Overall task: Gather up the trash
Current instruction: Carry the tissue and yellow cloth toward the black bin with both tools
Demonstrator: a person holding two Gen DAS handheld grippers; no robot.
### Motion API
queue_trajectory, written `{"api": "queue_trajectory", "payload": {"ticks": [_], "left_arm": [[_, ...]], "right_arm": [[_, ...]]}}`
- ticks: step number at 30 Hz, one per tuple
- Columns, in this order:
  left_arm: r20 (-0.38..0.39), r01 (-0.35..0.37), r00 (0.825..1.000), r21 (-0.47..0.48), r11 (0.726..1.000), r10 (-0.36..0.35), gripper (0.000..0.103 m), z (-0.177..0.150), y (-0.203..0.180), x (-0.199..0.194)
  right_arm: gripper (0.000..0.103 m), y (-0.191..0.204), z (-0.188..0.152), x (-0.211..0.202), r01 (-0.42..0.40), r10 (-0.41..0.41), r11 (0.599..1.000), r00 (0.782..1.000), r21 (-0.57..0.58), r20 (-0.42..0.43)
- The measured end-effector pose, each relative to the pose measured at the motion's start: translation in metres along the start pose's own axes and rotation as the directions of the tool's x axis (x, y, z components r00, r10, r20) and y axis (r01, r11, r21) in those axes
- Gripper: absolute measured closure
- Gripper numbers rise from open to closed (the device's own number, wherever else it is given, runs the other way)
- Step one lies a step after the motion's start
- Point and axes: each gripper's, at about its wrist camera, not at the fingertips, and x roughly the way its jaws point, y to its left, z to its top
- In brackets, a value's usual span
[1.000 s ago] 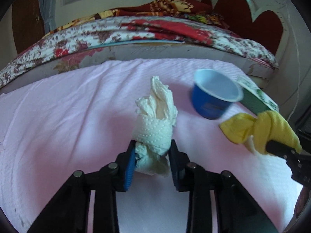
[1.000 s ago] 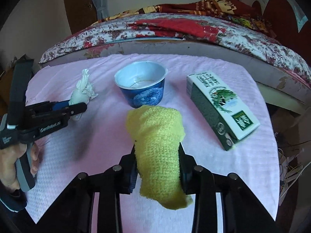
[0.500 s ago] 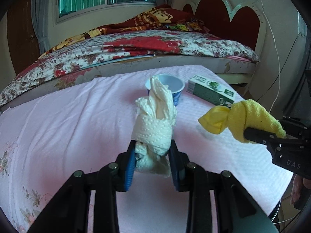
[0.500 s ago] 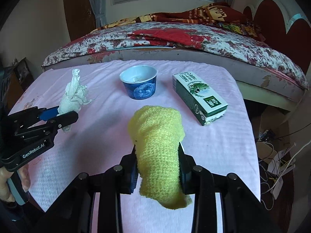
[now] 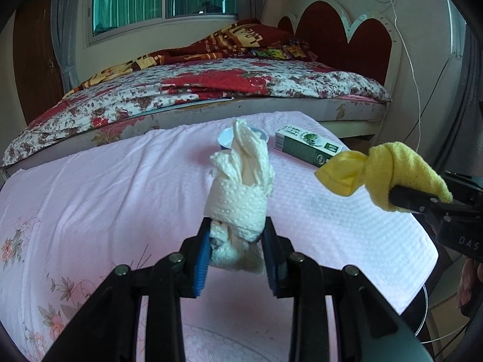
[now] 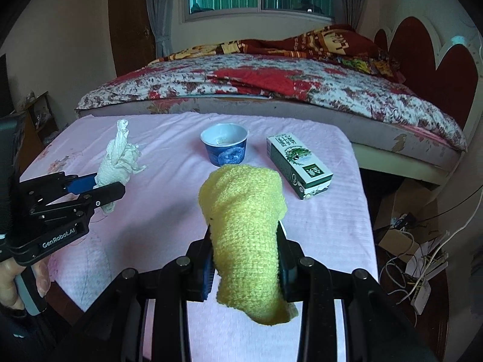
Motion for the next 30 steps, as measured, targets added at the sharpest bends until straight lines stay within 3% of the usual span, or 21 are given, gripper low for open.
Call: {"api": "queue_trajectory", "payload": {"ticks": [13, 30], "left_arm": [[0.019, 0.066, 0.998, 0.005, 0.998, -0.066, 0.071, -0.017, -0.040, -0.023], [0.006, 0.199, 0.979, 0.151, 0.968, -0.202, 0.071, -0.026, -0.143, -0.036]], "right_arm": [[0.068, -0.019, -0.025, -0.056, 0.038, -0.040, 0.999, 0.997, 0.021, 0.065], [0.068, -0.082, -0.075, -0.117, 0.139, -0.145, 0.985, 0.988, 0.100, 0.058]]}}
